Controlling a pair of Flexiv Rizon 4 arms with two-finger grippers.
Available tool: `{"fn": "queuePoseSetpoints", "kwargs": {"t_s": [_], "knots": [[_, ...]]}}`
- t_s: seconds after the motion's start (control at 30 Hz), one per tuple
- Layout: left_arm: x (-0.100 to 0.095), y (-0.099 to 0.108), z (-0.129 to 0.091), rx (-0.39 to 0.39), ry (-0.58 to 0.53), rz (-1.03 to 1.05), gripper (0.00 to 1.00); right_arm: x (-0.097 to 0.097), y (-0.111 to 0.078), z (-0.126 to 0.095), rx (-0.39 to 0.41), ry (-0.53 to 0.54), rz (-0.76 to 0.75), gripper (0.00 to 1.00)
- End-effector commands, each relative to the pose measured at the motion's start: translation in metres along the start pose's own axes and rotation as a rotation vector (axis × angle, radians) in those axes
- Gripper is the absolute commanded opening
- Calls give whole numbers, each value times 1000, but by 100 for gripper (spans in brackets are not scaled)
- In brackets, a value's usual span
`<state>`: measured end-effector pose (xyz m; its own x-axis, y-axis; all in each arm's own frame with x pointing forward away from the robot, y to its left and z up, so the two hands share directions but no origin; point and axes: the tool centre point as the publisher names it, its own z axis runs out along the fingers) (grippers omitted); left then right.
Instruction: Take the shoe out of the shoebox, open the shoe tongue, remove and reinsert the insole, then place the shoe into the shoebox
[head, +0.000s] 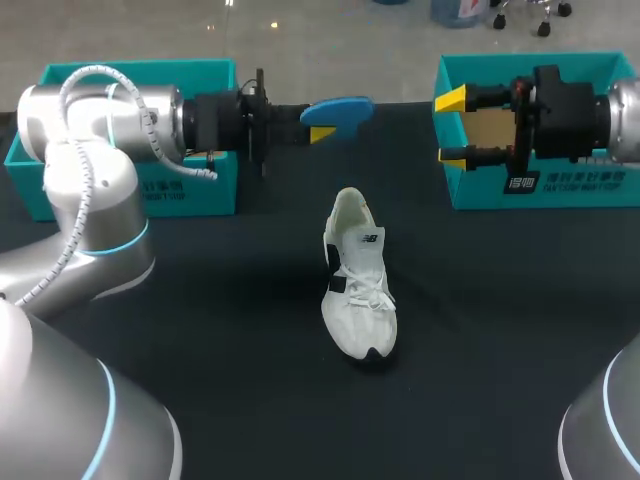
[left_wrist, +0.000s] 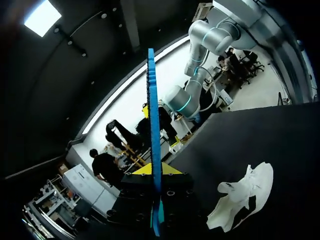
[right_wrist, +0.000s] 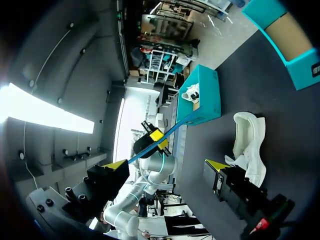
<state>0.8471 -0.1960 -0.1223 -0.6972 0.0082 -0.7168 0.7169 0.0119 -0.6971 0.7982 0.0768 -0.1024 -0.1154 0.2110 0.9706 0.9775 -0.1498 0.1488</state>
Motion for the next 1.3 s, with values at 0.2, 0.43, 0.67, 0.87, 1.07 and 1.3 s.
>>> {"fn": "queuePoseSetpoints", "kwargs": {"t_s": [0.2, 0.43, 0.67, 0.87, 1.07, 1.3], "knots": [[3, 5, -1, 66, -28, 150, 0, 0, 0, 1, -1, -1, 0, 100], [3, 5, -1, 66, -28, 150, 0, 0, 0, 1, -1, -1, 0, 100], [4, 1, -7, 92, -18, 273, 0, 0, 0, 1, -1, -1, 0, 100], [5, 5, -10, 87, 81, 443, 0, 0, 0, 1, -1, -1, 0, 100], [4, 8, -12, 33, 159, 629, 0, 0, 0, 1, -1, -1, 0, 100], [4, 8, -12, 33, 159, 629, 0, 0, 0, 1, -1, -1, 0, 100]]}}
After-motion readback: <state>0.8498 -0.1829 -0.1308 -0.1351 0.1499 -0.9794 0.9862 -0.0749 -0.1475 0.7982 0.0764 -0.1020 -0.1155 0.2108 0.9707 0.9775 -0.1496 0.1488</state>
